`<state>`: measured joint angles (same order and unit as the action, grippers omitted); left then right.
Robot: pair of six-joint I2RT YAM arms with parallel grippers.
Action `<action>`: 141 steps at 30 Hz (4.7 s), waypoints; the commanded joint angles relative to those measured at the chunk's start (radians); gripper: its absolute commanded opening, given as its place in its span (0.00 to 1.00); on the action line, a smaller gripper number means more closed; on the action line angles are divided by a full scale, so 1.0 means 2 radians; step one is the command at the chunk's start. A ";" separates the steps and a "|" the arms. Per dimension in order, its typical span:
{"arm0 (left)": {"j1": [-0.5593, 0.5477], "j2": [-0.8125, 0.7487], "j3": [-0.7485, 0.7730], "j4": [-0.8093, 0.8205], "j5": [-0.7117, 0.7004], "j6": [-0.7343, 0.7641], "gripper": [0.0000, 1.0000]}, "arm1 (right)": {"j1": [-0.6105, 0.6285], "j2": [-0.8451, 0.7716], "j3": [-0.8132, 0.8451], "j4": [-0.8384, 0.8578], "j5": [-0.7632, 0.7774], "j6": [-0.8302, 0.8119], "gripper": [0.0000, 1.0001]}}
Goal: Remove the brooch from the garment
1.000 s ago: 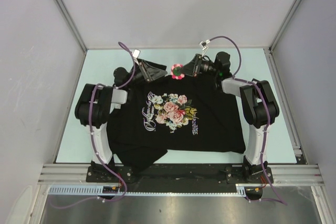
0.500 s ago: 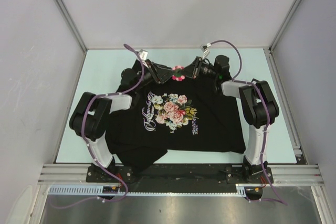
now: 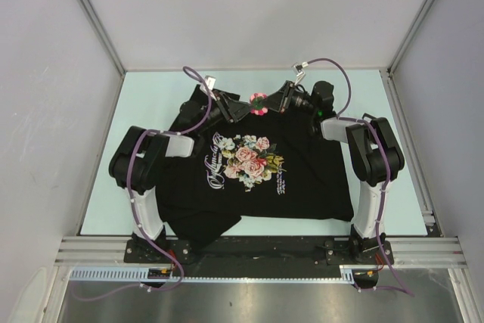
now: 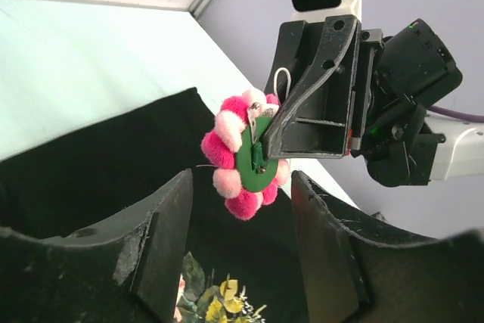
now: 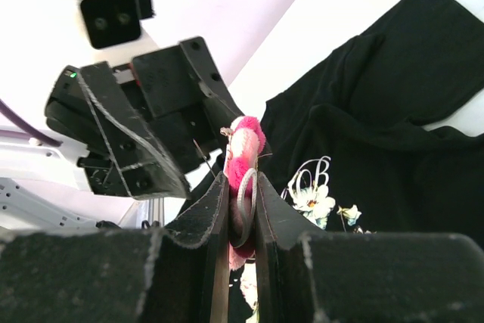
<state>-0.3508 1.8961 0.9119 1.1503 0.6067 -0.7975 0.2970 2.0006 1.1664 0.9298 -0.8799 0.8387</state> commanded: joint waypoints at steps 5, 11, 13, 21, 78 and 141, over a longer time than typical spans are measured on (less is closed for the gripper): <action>-0.003 0.001 0.007 0.061 0.006 -0.019 0.61 | 0.000 -0.027 0.000 0.034 -0.001 0.002 0.00; -0.009 -0.001 0.007 0.066 -0.007 -0.017 0.54 | 0.006 -0.034 0.000 0.011 0.008 -0.020 0.00; -0.009 -0.002 0.007 0.066 -0.011 -0.015 0.51 | 0.007 -0.036 0.000 0.002 0.010 -0.026 0.00; -0.009 -0.002 0.006 0.072 -0.021 -0.019 0.52 | 0.013 -0.041 0.000 -0.015 0.019 -0.045 0.00; -0.009 0.044 0.056 0.117 0.042 -0.089 0.25 | 0.028 -0.022 0.026 -0.022 -0.036 -0.066 0.00; -0.009 0.140 0.202 0.175 0.236 -0.214 0.17 | 0.064 -0.009 0.090 -0.172 -0.070 -0.169 0.00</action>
<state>-0.2790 2.1811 1.2480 1.2907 0.9710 -1.1934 0.3092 1.9739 1.2907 0.6254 -0.9520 0.5407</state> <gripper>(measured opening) 0.185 0.174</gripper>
